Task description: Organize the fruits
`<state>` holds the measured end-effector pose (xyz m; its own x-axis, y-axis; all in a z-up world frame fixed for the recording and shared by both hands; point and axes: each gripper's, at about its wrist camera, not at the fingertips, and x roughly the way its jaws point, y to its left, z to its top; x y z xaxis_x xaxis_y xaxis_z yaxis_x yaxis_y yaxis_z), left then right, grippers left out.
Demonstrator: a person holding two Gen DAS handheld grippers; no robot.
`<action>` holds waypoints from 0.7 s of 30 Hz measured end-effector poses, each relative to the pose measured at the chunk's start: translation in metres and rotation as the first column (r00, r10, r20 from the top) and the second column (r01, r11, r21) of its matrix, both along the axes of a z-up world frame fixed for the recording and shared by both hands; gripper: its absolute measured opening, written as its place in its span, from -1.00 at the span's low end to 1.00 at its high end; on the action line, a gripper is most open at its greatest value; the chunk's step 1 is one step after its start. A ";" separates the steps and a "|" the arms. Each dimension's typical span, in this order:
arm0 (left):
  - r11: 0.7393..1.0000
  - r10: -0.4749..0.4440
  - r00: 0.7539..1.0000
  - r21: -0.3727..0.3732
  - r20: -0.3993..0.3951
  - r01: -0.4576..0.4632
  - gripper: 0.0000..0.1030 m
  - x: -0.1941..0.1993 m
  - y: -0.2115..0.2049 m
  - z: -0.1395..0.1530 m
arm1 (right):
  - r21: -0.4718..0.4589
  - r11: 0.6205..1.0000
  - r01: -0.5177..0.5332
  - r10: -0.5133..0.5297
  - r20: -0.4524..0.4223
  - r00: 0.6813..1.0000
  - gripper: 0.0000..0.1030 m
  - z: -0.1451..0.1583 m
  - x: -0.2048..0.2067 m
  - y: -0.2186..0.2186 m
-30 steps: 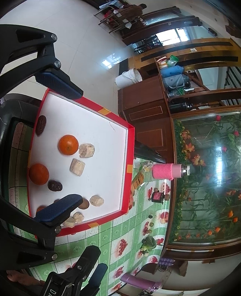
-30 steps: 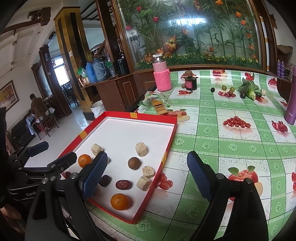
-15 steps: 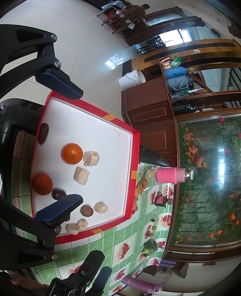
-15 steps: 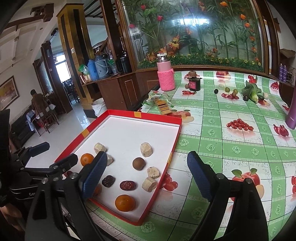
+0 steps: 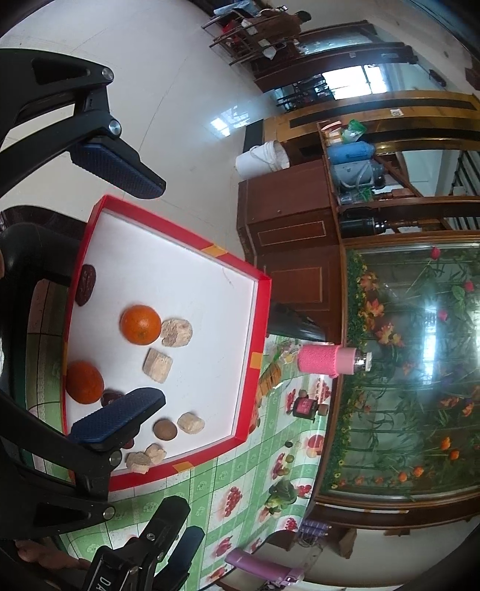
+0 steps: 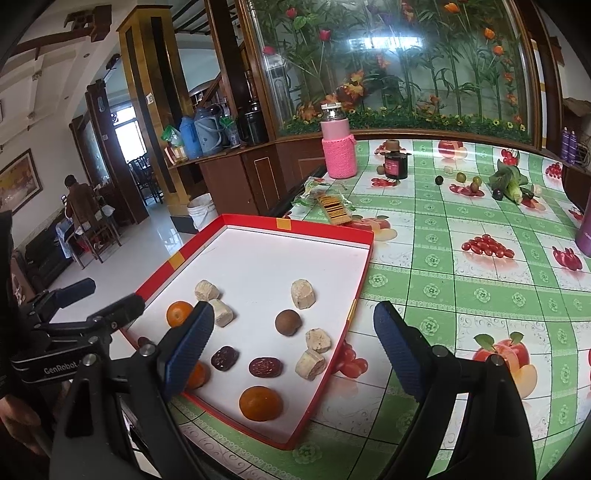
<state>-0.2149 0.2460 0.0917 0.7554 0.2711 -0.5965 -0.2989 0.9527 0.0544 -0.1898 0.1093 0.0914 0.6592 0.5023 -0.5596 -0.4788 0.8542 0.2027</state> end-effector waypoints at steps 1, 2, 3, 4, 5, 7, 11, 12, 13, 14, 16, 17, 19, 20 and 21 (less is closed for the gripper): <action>1.000 0.004 1.000 0.018 0.007 -0.004 0.98 -0.001 -0.001 0.001 | -0.001 1.000 -0.002 0.002 0.002 1.000 0.72 0.000 -0.001 0.001; 0.999 0.008 1.000 0.032 0.012 -0.009 0.98 -0.002 -0.002 0.002 | 0.000 1.000 -0.004 0.004 0.004 1.000 0.72 0.000 -0.002 0.001; 0.998 0.015 1.000 0.053 0.017 -0.016 0.98 -0.003 -0.003 0.004 | 0.003 1.000 -0.007 0.007 0.008 1.000 0.72 0.000 -0.003 0.001; 0.997 0.020 1.000 0.068 0.020 -0.021 0.98 -0.004 -0.004 0.004 | 0.003 1.000 -0.008 0.008 0.012 1.000 0.72 0.000 -0.004 0.002; 0.997 0.024 0.999 0.079 0.023 -0.026 0.98 -0.004 -0.004 0.005 | 0.003 1.000 -0.008 0.008 0.015 1.000 0.72 0.000 -0.005 0.002; 0.996 0.031 0.999 0.082 0.038 -0.034 0.98 -0.007 -0.003 0.007 | 0.002 1.000 -0.010 0.010 0.020 1.000 0.72 0.000 -0.007 0.002; 0.998 0.029 0.998 0.049 0.056 -0.032 0.99 -0.014 0.003 0.012 | 0.005 1.000 -0.008 0.007 0.017 1.000 0.72 0.000 -0.009 0.001; 0.998 0.037 0.998 0.044 0.053 -0.039 0.99 -0.016 0.004 0.014 | 0.009 1.000 -0.007 0.007 0.016 1.000 0.72 0.001 -0.010 0.001; 0.998 0.044 0.998 0.041 0.051 -0.046 0.99 -0.017 0.004 0.015 | 0.012 1.000 -0.005 0.005 0.017 1.000 0.72 0.002 -0.011 0.000; 0.998 0.049 0.997 0.041 0.053 -0.052 0.99 -0.020 0.004 0.017 | 0.013 1.000 -0.004 0.003 0.021 1.000 0.72 0.003 -0.013 0.000; 0.997 0.055 0.996 0.053 0.073 -0.059 0.99 -0.026 0.003 0.022 | 0.016 1.000 -0.002 0.001 0.031 1.000 0.72 0.005 -0.015 -0.001; 0.996 0.060 0.995 0.067 0.082 -0.065 0.99 -0.029 0.002 0.025 | 0.019 1.000 -0.001 0.000 0.036 0.999 0.72 0.007 -0.017 -0.002; 0.991 0.066 0.993 0.109 0.094 -0.076 0.99 -0.032 -0.002 0.029 | 0.026 1.000 0.001 -0.002 0.041 0.999 0.72 0.009 -0.018 -0.003; 0.990 0.064 0.993 0.122 0.097 -0.075 0.99 -0.034 -0.003 0.031 | 0.032 0.999 0.002 -0.003 0.045 0.999 0.72 0.011 -0.020 -0.003; 0.990 0.056 0.994 0.127 0.097 -0.068 0.99 -0.036 -0.005 0.032 | 0.037 0.999 0.001 -0.003 0.047 0.999 0.72 0.012 -0.022 -0.004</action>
<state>-0.2506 0.2413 0.1240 0.7853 0.3899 -0.4810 -0.3667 0.9188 0.1461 -0.2118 0.1056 0.1033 0.6857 0.5206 -0.5087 -0.4868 0.8476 0.2113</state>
